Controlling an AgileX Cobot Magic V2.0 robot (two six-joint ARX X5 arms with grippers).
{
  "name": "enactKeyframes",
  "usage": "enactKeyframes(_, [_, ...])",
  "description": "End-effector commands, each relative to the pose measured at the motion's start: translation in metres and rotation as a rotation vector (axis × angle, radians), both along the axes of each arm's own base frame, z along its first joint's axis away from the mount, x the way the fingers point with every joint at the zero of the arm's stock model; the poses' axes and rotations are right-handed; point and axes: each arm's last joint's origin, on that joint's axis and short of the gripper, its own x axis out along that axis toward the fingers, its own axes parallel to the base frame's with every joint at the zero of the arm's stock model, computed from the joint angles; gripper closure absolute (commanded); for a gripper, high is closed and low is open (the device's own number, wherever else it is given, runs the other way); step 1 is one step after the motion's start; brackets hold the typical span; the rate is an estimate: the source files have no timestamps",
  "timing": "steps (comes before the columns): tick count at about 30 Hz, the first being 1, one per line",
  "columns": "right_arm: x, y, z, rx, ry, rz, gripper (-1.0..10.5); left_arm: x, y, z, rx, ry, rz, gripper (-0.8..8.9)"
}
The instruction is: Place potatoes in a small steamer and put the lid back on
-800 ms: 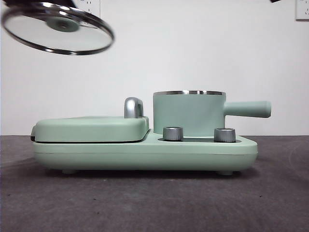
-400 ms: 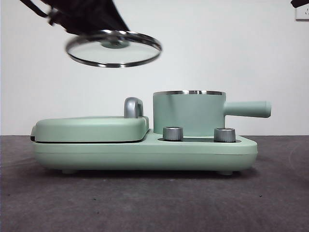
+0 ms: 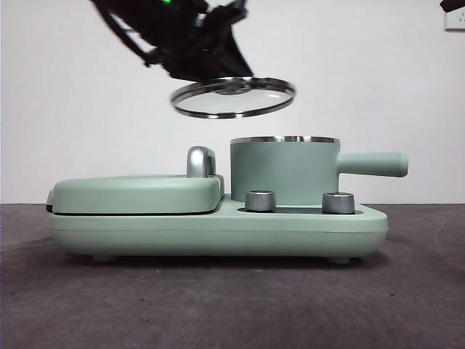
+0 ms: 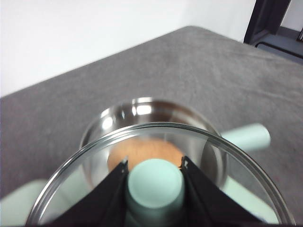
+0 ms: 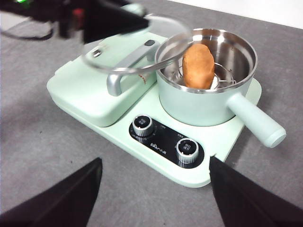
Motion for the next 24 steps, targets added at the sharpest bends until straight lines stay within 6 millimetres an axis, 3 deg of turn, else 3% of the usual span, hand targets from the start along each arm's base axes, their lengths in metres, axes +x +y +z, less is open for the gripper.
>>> enactKeyframes(1, [0.000,0.001,0.002,-0.013,-0.012,0.013,5.9,0.014,-0.017,0.012,-0.036,-0.054,-0.013,7.99])
enactKeyframes(11, [0.000,0.001,0.002,-0.015,-0.017,0.016,5.9,0.055,-0.055,0.002,-0.003,-0.134,-0.050,7.99])
enactKeyframes(24, [0.000,0.001,0.002,-0.019,-0.019,0.017,5.9,0.070,-0.067,-0.017,-0.023,-0.161,-0.050,8.00])
